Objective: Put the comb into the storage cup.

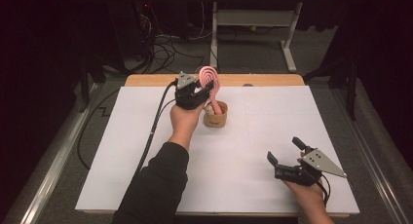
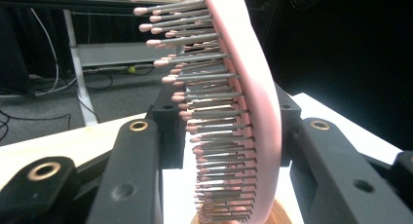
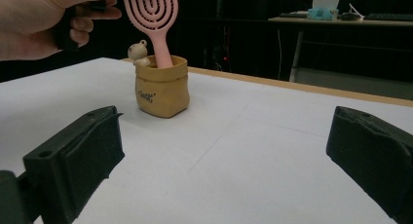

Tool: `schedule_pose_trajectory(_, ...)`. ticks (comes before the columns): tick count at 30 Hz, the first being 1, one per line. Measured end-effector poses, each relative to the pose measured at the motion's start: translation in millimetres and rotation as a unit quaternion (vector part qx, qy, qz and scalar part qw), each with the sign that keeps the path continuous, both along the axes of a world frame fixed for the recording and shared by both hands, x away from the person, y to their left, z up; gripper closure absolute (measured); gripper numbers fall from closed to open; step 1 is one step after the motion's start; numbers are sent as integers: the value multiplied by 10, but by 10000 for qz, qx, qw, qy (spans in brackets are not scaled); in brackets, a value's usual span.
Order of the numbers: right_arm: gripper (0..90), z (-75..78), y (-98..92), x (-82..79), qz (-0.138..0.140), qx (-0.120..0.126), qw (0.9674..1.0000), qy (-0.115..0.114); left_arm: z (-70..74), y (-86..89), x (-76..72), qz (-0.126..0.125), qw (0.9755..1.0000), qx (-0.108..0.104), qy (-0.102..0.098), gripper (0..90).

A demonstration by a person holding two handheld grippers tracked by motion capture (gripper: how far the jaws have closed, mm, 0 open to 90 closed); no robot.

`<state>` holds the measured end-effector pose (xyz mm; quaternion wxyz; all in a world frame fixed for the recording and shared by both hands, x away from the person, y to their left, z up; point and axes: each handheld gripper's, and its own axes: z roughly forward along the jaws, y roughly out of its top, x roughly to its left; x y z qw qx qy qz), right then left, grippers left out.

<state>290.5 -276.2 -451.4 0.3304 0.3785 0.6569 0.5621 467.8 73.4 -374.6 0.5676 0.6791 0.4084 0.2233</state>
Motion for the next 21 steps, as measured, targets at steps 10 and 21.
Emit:
schedule_pose_trajectory(10,1,-6,1,5,-7,-11,10000,18,-3,43,16,11,9999,66,89,524)
schedule_pose_trajectory(21,2,-5,2,6,-17,-15,10000,18,-10,63,19,9,9999,58,127,481)
